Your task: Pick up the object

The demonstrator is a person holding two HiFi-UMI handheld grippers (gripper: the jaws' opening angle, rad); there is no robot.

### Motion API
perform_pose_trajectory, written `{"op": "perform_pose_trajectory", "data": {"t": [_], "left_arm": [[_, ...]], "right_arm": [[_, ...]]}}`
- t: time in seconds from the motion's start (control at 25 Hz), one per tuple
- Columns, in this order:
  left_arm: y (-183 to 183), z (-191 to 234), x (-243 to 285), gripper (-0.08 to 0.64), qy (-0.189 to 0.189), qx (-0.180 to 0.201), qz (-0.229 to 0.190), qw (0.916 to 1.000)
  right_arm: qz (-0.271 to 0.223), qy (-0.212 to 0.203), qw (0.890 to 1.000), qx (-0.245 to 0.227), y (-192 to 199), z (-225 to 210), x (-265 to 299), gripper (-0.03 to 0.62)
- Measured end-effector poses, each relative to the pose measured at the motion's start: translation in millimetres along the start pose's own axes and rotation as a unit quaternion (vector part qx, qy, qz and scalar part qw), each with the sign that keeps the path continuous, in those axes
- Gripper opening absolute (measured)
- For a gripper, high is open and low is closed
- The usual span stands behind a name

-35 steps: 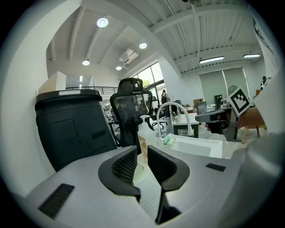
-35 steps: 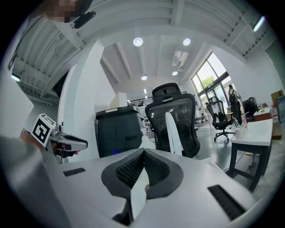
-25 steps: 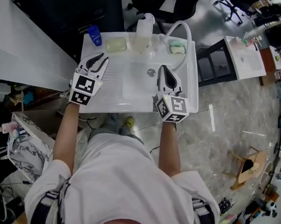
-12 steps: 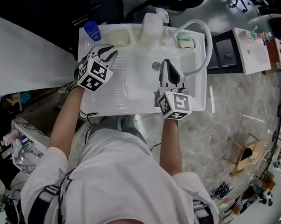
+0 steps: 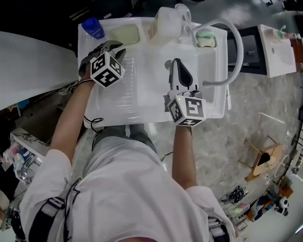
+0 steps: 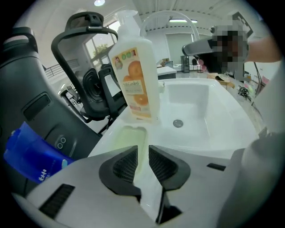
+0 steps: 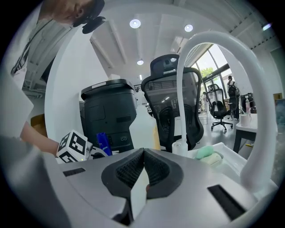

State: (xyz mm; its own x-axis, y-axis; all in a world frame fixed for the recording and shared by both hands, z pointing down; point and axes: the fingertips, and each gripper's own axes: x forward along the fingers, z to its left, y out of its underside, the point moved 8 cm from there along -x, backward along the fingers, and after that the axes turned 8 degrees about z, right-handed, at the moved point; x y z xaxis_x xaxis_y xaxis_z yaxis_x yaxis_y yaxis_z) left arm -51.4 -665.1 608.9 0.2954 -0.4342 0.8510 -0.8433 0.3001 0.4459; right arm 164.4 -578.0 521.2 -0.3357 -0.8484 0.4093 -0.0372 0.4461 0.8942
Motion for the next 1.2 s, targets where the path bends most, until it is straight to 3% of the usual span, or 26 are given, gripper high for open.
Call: {"op": "perform_pose_trajectory", "data": {"t": [0.2,0.64,1.04,1.2], "left_arm": [[6.6,1.9,22.9,0.092,-0.005,0.031,0.039,0.9987],[7.9,0.9,57.1,0.104,-0.006,0.072,0.078,0.9943],[2.3,3.8,60.2,0.078,-0.025,0.104,0.083,0.9908],[-0.3,-0.6,54.0,0.058,-0.016,0.096,0.077,0.9922]], "right_arm": [[0.009,-0.006,1.000,0.003,5.9,3.0,10.8,0.008],[0.024,-0.016,1.000,0.012,9.9,3.5,24.4,0.008],[0.031,-0.017,0.999,0.014,8.4,0.4,27.1,0.008],[0.029,-0.020,0.999,0.013,7.5,1.5,23.2,0.008]]}}
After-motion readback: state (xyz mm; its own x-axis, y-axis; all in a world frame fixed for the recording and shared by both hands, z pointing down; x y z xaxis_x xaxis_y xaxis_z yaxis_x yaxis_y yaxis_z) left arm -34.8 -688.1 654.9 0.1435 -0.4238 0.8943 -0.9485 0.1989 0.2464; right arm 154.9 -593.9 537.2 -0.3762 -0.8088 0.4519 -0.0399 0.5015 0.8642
